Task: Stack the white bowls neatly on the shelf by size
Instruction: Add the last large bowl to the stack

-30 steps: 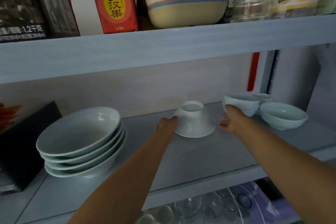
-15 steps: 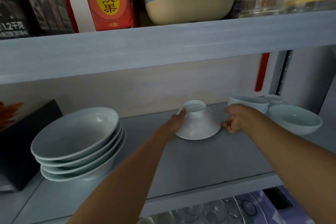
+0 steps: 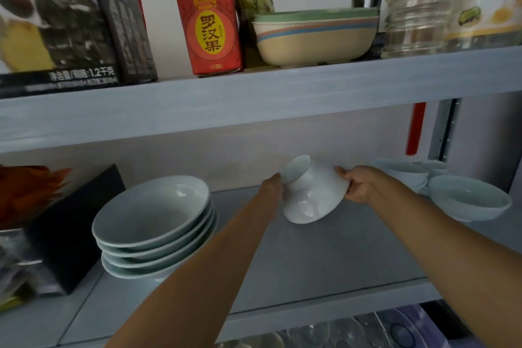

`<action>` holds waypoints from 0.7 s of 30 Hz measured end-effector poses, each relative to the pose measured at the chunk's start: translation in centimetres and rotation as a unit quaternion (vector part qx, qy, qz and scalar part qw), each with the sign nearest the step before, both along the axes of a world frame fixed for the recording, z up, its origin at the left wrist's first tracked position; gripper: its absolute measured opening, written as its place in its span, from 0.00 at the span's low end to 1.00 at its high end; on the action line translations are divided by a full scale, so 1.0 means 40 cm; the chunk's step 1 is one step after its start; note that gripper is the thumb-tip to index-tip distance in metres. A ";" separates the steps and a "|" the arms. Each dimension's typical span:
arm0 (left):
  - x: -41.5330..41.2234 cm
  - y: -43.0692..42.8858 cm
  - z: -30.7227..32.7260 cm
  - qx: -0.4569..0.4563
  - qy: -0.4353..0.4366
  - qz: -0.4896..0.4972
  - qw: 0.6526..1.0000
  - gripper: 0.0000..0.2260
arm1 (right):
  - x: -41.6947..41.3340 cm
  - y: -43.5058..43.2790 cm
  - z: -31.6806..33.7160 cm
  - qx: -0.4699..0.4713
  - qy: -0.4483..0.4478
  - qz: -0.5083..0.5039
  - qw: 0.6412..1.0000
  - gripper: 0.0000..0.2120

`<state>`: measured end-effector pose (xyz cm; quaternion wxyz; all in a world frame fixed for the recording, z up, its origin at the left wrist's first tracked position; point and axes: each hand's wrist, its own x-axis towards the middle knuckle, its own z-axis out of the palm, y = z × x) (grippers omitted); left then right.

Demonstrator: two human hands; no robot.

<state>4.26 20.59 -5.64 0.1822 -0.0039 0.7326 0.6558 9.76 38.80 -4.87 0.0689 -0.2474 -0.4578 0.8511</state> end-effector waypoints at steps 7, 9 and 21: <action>0.011 -0.074 0.121 0.029 0.073 0.046 0.996 0.20 | 0.022 -0.099 0.084 0.597 0.074 -0.034 0.798 0.09; 0.027 -0.106 0.150 0.058 0.088 0.039 0.994 0.13 | 0.045 -0.145 0.086 0.698 0.094 0.003 0.710 0.07; 0.091 -0.316 0.187 0.015 0.044 -0.051 0.998 0.09 | 0.136 -0.299 0.047 0.855 0.210 -0.086 0.467 0.11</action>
